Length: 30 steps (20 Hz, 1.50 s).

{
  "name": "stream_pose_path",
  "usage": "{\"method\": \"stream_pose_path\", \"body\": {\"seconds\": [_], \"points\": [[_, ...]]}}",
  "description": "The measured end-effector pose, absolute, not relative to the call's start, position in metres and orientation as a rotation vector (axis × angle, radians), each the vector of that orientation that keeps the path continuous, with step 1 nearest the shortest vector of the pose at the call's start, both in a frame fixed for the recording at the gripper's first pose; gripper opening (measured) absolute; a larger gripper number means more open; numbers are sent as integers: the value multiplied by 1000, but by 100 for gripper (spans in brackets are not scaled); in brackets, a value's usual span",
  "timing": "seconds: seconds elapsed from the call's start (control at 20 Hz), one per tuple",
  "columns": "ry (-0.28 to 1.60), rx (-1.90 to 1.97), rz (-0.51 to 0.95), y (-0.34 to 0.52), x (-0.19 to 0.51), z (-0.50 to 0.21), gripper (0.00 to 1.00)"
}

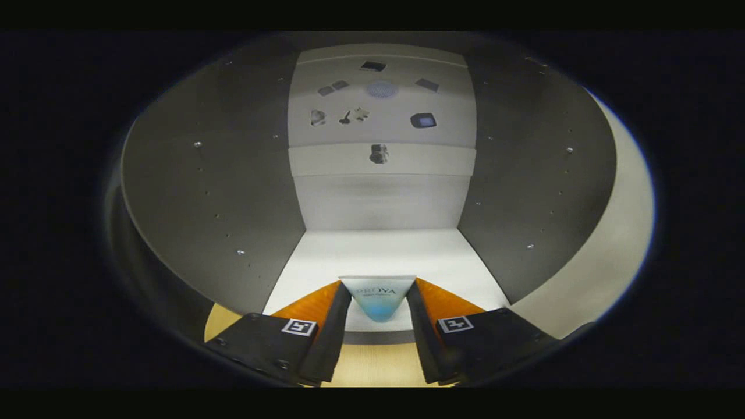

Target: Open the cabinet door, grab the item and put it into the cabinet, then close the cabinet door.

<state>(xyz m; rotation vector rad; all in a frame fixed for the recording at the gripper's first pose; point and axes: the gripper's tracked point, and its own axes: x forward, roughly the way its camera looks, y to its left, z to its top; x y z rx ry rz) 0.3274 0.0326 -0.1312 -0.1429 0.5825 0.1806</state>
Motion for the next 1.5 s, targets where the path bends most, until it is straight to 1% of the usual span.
{"method": "stream_pose_path", "body": {"seconds": [0.3, 0.45, 0.7, 0.8, 0.9, 1.2, 1.5], "points": [[600, -123, 181, 31, 338, -141, 62], [578, -123, 178, 29, 337, -138, 65], [537, -102, 167, 28, 327, -134, 76], [500, -78, 156, 25, 319, -125, 88], [446, -67, 145, 18, 303, -110, 100], [287, -53, 132, -10, 218, -72, 100], [211, -48, 93, -55, 107, -59, 100]]}}
